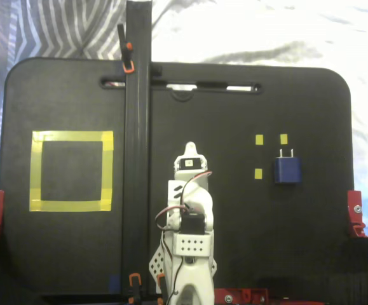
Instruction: Grasp a block and put it in the designated area.
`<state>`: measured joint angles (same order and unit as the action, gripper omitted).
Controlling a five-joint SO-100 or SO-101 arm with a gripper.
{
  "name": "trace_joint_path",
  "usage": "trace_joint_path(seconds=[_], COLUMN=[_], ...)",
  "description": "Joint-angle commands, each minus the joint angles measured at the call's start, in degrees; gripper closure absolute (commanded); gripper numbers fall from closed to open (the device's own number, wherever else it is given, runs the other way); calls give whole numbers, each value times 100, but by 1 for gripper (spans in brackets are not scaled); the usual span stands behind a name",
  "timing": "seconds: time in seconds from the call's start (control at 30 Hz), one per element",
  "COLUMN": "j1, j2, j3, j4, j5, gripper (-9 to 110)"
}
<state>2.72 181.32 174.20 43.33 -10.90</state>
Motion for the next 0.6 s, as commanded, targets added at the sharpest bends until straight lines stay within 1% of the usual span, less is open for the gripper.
trace_joint_path(seconds=[0.0, 0.17, 0.3, 0.57], j1=[123, 246, 369, 712], j2=[-703, -2145, -3173, -4711], j3=[-993, -2689, -3955, -6012], j4=[132, 677, 1169, 2496], j5=[-149, -888, -1723, -4192], gripper=[102, 102, 101, 101])
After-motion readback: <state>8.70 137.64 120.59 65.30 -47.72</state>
